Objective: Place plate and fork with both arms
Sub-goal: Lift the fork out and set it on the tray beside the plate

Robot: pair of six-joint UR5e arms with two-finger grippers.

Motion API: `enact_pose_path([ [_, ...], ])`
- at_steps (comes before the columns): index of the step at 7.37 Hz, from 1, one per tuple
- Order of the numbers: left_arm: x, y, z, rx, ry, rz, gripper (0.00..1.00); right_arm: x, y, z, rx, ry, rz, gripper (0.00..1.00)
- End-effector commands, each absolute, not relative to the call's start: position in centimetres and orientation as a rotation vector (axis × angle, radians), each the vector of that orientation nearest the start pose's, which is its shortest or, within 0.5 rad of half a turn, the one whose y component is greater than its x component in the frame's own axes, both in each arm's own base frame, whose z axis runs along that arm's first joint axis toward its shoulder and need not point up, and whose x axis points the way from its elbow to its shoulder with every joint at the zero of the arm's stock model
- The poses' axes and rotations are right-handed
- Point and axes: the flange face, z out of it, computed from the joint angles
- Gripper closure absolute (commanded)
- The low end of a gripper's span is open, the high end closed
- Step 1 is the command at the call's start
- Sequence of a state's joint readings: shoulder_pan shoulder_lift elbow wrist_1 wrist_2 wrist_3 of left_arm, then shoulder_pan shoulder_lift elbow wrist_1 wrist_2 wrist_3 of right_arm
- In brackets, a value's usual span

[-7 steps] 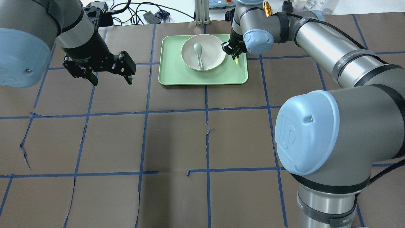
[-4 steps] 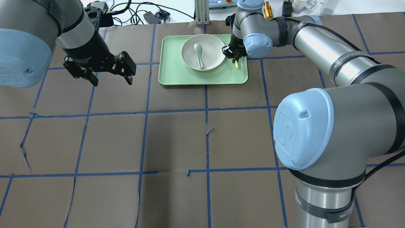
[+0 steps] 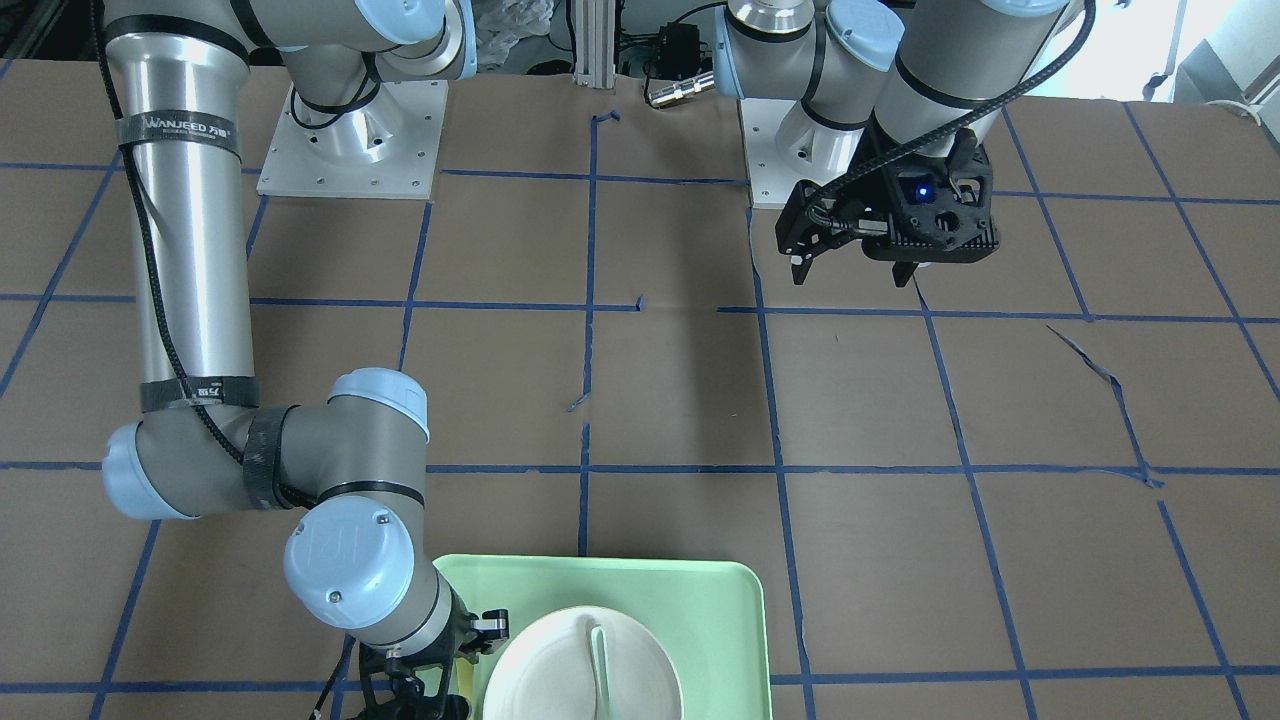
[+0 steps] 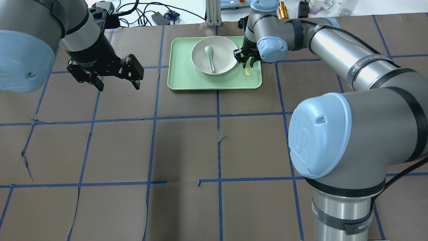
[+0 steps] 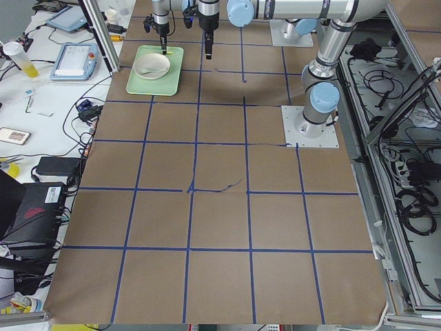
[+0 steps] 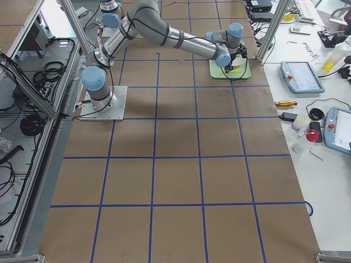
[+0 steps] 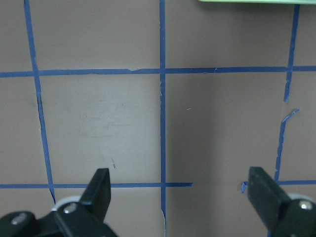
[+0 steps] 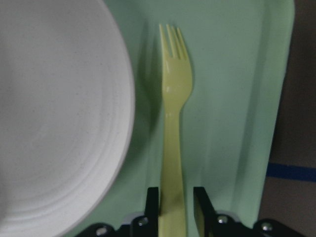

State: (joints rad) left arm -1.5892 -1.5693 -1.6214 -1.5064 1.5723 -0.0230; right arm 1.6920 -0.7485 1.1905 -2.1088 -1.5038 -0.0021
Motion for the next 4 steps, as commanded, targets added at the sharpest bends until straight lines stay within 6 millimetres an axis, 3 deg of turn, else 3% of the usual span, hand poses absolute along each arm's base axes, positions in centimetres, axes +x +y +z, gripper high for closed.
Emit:
enact_pose_path([
  [1, -14.2, -49.0, 47.0, -0.007, 3.140, -0.024, 0.00, 23.2, -75.0, 19.5, -0.219, 3.060, -0.138, 0.00],
  [3, -14.2, -49.0, 47.0, -0.005, 3.140, -0.024, 0.00, 23.0, -74.9, 21.5, -0.255, 3.070, -0.172, 0.00],
  [4, -14.2, -49.0, 47.0, -0.005, 3.140, -0.024, 0.00, 22.4, -73.8, 24.6, -0.325, 3.095, -0.200, 0.00],
])
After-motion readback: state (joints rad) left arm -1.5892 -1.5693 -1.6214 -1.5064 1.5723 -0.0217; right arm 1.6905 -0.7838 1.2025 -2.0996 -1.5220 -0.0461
